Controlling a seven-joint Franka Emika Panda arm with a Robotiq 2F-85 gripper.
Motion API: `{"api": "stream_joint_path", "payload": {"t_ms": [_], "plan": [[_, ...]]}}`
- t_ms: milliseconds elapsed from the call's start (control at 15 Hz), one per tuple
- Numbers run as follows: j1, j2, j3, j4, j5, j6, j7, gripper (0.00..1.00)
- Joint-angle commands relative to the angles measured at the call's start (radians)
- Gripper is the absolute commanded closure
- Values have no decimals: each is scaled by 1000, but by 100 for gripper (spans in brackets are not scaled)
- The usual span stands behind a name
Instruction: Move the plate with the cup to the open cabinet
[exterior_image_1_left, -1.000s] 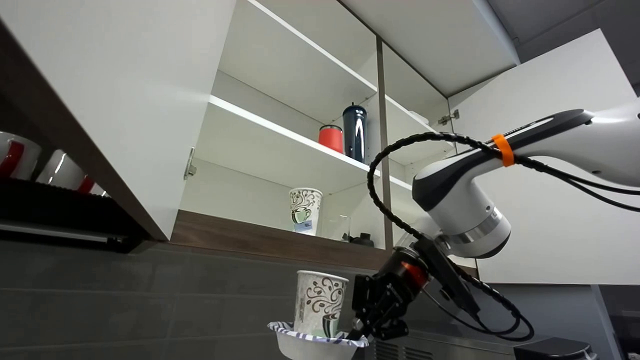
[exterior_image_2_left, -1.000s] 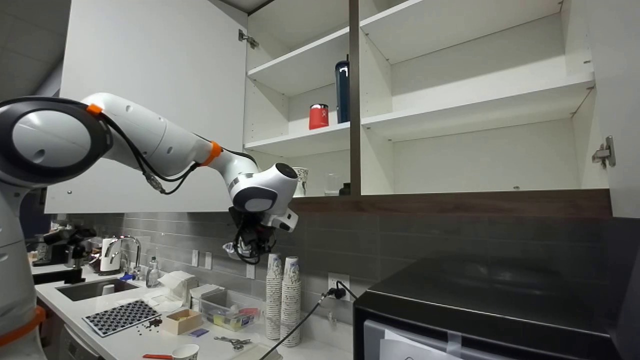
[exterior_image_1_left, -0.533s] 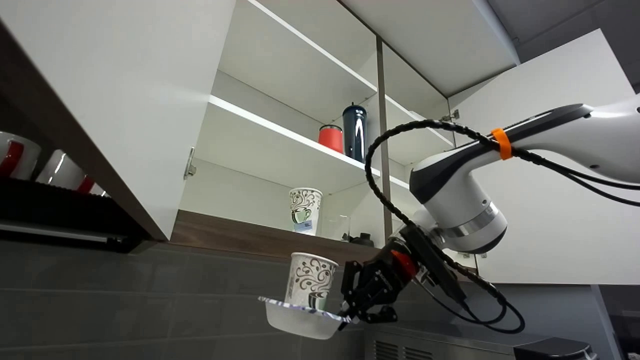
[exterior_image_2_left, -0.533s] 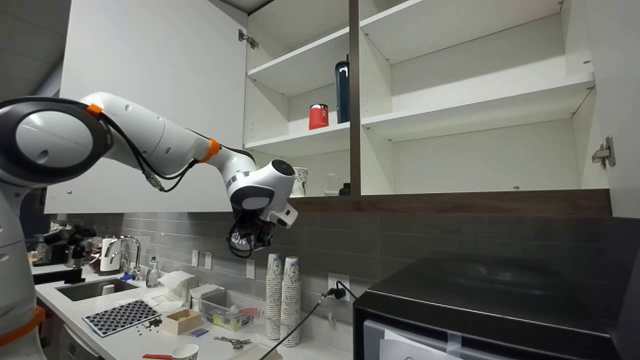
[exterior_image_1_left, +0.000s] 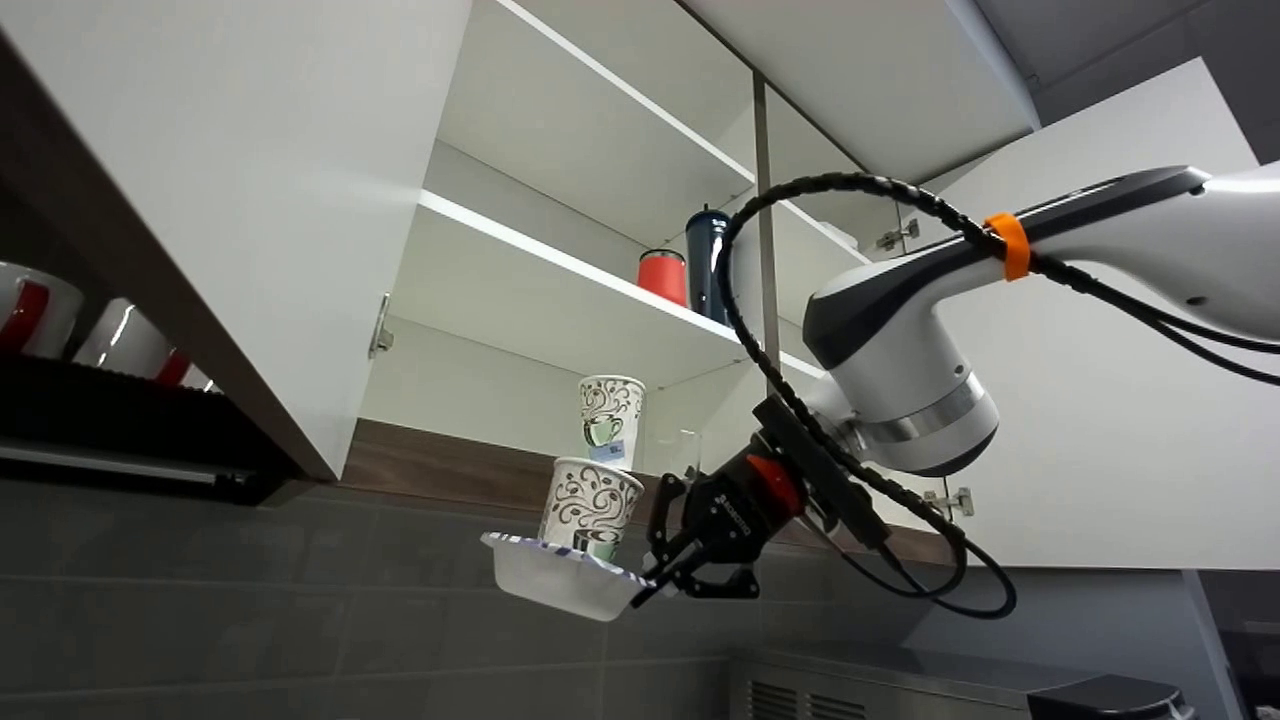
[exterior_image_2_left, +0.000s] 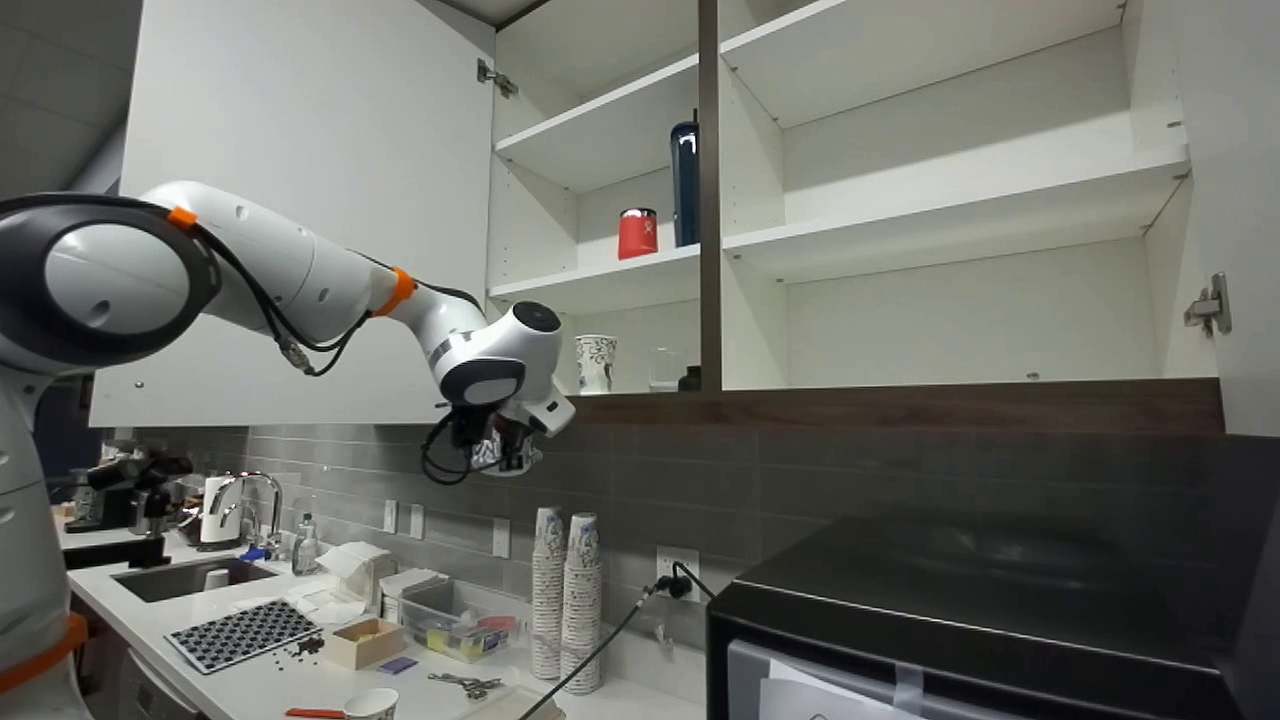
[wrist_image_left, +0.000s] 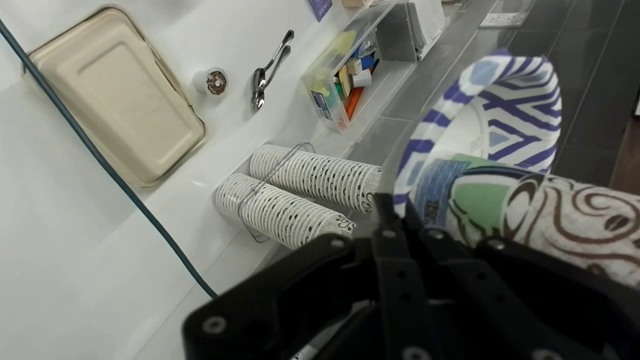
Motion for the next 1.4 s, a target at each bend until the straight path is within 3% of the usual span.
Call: {"api": "stream_joint_path", "payload": {"t_ms": [0,467,1000,1333], "plan": [[12,1,-12,2,-6,0,4,97],[8,-9,-8,5,-33,-10,15,99],[18,-108,-10,53,-178,-172,34,99],[5,-106,-5,158,-226,-262,127,99]]}}
